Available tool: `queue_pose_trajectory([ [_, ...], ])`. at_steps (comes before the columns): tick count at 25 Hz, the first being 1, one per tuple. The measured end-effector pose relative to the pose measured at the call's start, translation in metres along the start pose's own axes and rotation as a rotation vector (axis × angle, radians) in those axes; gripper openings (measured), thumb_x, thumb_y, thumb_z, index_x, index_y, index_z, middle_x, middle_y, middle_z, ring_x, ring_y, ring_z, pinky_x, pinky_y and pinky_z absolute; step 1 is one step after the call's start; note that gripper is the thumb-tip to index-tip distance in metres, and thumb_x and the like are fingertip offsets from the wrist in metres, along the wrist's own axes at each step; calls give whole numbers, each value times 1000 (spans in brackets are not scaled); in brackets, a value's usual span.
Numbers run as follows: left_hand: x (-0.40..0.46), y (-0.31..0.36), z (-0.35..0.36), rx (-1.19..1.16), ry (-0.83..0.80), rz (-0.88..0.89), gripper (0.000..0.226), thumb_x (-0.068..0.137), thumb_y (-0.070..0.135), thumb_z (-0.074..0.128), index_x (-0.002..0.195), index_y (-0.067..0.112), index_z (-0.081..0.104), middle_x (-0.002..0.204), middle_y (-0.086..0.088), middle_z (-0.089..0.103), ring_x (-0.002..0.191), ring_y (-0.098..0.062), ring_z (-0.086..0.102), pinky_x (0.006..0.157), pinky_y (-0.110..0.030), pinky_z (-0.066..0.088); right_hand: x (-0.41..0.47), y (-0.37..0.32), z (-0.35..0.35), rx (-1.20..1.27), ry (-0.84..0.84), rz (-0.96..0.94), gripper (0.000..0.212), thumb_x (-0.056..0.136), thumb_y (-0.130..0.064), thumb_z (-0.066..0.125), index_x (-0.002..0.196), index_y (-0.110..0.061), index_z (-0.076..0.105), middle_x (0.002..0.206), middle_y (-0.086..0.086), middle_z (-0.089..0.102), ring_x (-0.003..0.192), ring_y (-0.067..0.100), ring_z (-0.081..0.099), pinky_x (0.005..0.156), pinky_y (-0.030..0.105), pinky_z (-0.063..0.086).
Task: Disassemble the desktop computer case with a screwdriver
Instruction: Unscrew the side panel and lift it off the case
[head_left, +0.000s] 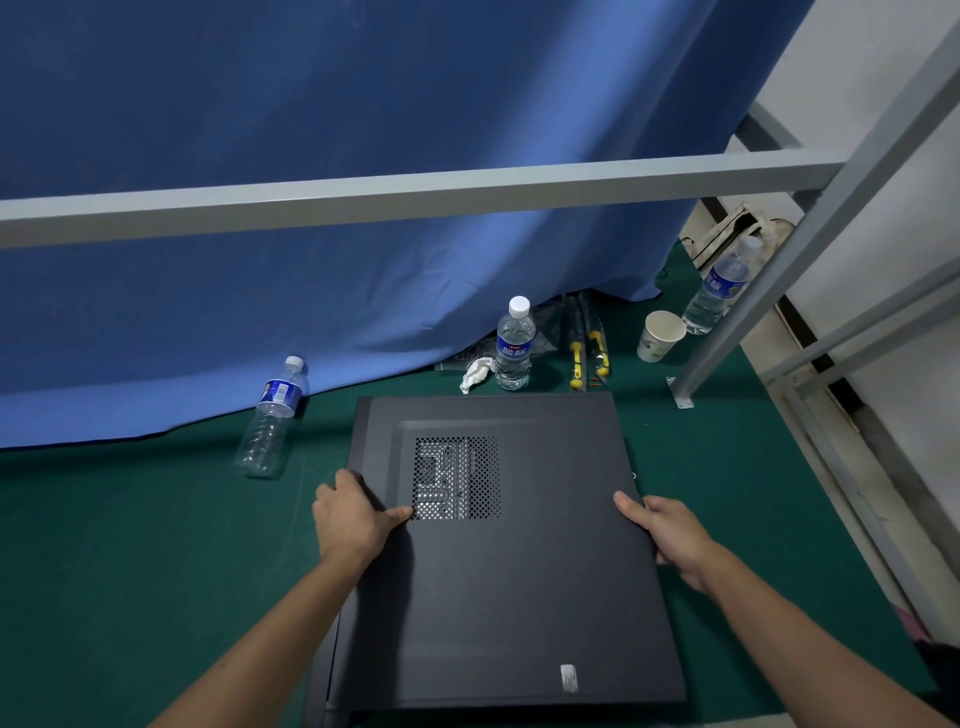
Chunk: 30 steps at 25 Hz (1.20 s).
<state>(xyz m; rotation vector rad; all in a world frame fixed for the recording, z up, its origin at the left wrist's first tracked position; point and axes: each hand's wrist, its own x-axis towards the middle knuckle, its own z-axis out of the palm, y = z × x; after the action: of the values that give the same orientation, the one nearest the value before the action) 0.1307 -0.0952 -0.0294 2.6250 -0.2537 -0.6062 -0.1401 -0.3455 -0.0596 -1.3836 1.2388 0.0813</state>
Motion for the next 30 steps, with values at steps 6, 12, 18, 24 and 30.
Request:
queue_pose_trajectory([
  [6, -7, 3, 6, 54, 13, -135, 90, 64, 52, 87, 123, 2, 42, 129, -22, 46, 121, -42, 44, 94, -49, 43, -6, 1, 3, 11, 62, -3, 55, 80, -61, 67, 73, -10, 48, 79, 0, 68, 70, 17, 64, 62, 29, 45],
  [12, -5, 4, 7, 47, 14, -145, 84, 68, 47, 87, 120, 0, 42, 127, -26, 47, 119, -44, 45, 93, -50, 44, 1, -8, 18, 174, 83, 65, 60, 82, -63, 65, 105, -9, 52, 112, 8, 59, 100, 23, 60, 86, 37, 49],
  [18, -6, -1, 6, 97, 17, -64, 80, 68, 46, 87, 117, -1, 44, 125, -26, 47, 118, -44, 46, 93, -49, 43, 13, -18, 37, -314, 478, 106, 75, 93, -70, 23, 76, -7, 58, 83, 8, 61, 80, 28, 59, 66, 35, 41],
  [24, -5, 1, 7, 85, 16, -87, 80, 68, 45, 87, 116, 0, 43, 125, -25, 46, 118, -45, 45, 92, -51, 44, 23, -12, 40, -248, 541, 98, 78, 94, -69, 24, 64, -2, 52, 71, 10, 60, 62, 24, 53, 54, 33, 36],
  [30, -6, 0, 6, 43, 19, -95, 82, 67, 41, 89, 120, -1, 44, 125, -26, 47, 117, -44, 46, 94, -50, 43, 24, -9, 33, -127, 529, 23, 72, 91, -68, 38, 52, -8, 37, 59, 9, 51, 55, 24, 47, 51, 33, 36],
])
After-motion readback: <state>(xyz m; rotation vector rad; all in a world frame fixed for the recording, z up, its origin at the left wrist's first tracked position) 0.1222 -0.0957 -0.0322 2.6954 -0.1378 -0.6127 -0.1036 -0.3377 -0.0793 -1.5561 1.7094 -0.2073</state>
